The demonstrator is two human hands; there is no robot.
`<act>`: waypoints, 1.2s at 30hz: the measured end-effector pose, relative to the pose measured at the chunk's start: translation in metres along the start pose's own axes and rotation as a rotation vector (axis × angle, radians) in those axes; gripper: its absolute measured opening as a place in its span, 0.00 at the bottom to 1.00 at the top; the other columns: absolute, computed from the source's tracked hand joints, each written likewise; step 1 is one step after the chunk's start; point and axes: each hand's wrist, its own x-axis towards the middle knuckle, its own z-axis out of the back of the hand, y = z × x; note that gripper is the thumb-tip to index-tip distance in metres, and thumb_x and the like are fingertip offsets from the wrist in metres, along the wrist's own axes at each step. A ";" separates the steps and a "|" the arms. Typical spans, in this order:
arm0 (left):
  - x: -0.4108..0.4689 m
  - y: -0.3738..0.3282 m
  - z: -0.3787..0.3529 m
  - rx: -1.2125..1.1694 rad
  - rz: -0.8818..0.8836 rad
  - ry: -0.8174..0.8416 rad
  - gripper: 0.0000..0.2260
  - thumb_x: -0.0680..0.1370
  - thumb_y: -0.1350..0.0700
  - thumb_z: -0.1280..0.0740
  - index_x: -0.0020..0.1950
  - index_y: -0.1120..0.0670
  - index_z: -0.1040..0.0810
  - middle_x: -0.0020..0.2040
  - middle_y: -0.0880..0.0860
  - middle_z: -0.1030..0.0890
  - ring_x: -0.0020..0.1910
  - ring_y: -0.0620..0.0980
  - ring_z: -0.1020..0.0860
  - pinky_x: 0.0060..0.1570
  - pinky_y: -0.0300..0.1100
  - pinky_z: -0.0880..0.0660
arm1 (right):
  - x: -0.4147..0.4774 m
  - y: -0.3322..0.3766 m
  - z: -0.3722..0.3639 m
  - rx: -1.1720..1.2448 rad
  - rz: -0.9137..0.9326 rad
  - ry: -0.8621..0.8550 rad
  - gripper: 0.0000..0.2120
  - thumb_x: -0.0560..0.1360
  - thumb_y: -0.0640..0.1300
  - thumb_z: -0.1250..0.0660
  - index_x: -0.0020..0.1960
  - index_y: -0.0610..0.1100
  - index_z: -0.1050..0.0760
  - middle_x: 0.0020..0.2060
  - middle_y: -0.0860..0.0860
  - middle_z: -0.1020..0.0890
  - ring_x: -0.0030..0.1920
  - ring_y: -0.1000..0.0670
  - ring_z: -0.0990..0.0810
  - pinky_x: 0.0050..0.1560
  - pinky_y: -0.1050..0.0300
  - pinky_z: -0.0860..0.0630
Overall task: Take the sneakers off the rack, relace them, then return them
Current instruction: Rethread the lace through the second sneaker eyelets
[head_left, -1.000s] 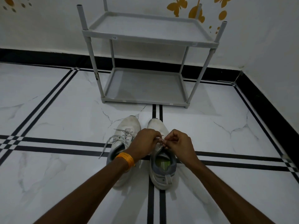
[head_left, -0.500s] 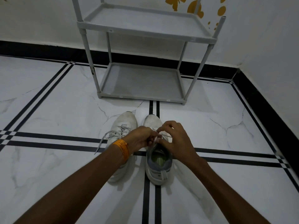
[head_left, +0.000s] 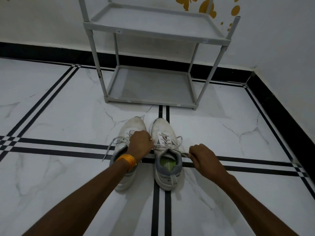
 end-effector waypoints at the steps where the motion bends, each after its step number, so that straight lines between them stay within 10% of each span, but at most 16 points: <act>1: -0.001 0.000 -0.004 0.048 -0.014 -0.019 0.13 0.76 0.55 0.33 0.38 0.62 0.17 0.37 0.61 0.16 0.36 0.55 0.21 0.36 0.43 0.28 | -0.001 -0.001 -0.004 0.000 -0.008 0.004 0.09 0.77 0.39 0.36 0.39 0.41 0.28 0.34 0.46 0.24 0.36 0.50 0.34 0.37 0.56 0.38; 8: -0.004 0.004 -0.013 0.148 -0.109 -0.077 0.12 0.78 0.54 0.37 0.44 0.59 0.16 0.40 0.60 0.15 0.41 0.58 0.18 0.43 0.47 0.24 | -0.004 0.004 -0.012 -0.034 -0.051 -0.063 0.09 0.75 0.37 0.36 0.38 0.43 0.32 0.33 0.52 0.31 0.35 0.51 0.35 0.36 0.56 0.38; 13: -0.004 0.007 -0.007 0.111 -0.179 -0.023 0.05 0.73 0.63 0.34 0.45 0.59 0.18 0.41 0.60 0.16 0.42 0.59 0.19 0.42 0.47 0.24 | 0.003 0.018 -0.019 0.378 -0.286 -0.094 0.14 0.79 0.38 0.41 0.36 0.44 0.36 0.27 0.52 0.30 0.29 0.53 0.34 0.31 0.55 0.37; 18: -0.002 0.001 0.007 0.313 -0.281 0.042 0.05 0.69 0.66 0.31 0.43 0.63 0.21 0.42 0.66 0.18 0.42 0.64 0.20 0.38 0.46 0.32 | -0.002 0.015 -0.022 -0.134 -0.218 0.016 0.09 0.80 0.46 0.44 0.42 0.44 0.34 0.33 0.49 0.27 0.31 0.46 0.29 0.32 0.52 0.35; 23: 0.002 0.015 -0.003 0.412 -0.315 0.070 0.15 0.53 0.67 0.22 0.33 0.60 0.25 0.26 0.60 0.23 0.23 0.61 0.25 0.21 0.42 0.31 | -0.005 0.006 -0.023 -0.370 -0.167 0.050 0.14 0.64 0.40 0.24 0.35 0.43 0.30 0.21 0.49 0.28 0.16 0.48 0.37 0.25 0.64 0.58; 36: 0.004 0.010 0.000 0.196 -0.058 -0.096 0.07 0.69 0.62 0.31 0.44 0.63 0.22 0.44 0.63 0.18 0.45 0.63 0.21 0.38 0.43 0.32 | -0.013 -0.002 -0.034 -0.400 -0.141 -0.013 0.13 0.66 0.41 0.25 0.35 0.44 0.30 0.20 0.51 0.27 0.18 0.52 0.40 0.21 0.62 0.43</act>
